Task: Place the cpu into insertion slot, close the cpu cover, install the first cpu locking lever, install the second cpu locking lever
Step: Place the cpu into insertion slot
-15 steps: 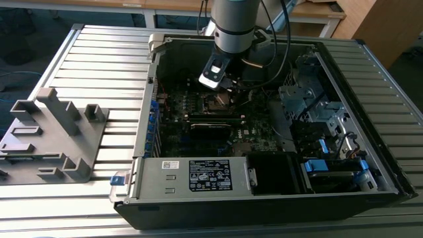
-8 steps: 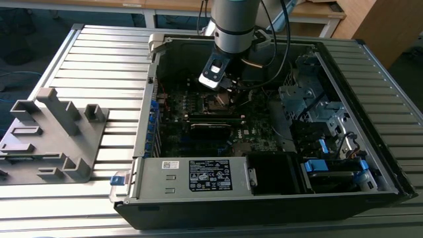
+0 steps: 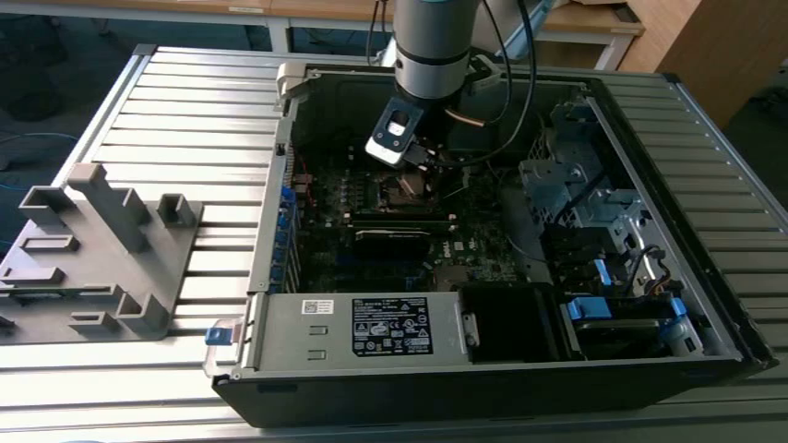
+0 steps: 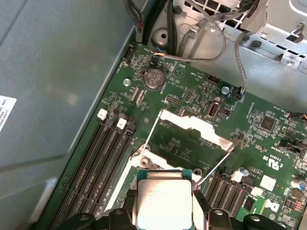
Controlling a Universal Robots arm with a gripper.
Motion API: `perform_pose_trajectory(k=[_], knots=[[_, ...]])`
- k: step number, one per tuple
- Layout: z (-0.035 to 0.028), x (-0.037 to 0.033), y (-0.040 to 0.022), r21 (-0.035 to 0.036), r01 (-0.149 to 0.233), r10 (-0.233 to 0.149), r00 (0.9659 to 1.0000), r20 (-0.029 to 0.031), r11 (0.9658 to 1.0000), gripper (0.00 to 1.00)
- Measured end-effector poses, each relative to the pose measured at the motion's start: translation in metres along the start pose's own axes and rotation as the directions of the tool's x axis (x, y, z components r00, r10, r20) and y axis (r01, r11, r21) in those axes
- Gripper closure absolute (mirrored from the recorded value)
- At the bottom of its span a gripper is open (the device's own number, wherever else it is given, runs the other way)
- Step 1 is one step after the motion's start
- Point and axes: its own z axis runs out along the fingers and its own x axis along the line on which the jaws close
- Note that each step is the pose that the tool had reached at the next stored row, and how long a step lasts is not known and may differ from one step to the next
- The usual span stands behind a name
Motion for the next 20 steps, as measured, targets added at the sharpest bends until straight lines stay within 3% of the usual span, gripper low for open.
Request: perform_pose_trajectory(k=[4,7,10,14,19,20], knots=[[0.0,0.0002,-0.0005,-0.0001,-0.01,0.01,1.0,0.0009,1.0,0.46],[0.0002,0.0002,-0.0005,-0.0011,-0.05,0.05,0.9987,0.0043,0.9987,0.46],[0.0005,0.0002,-0.0005,-0.0024,-0.102,0.102,0.9948,0.0087,0.9948,0.46],[0.001,0.0002,-0.0006,-0.0047,-0.174,0.174,0.9846,0.0148,0.9847,0.46],[0.0015,0.0002,-0.0006,-0.0081,-0.261,0.261,0.965,0.0219,0.9653,0.46],[0.0015,0.0004,-0.0007,-0.0086,-0.27,0.27,0.9626,0.0225,0.9628,0.46]])
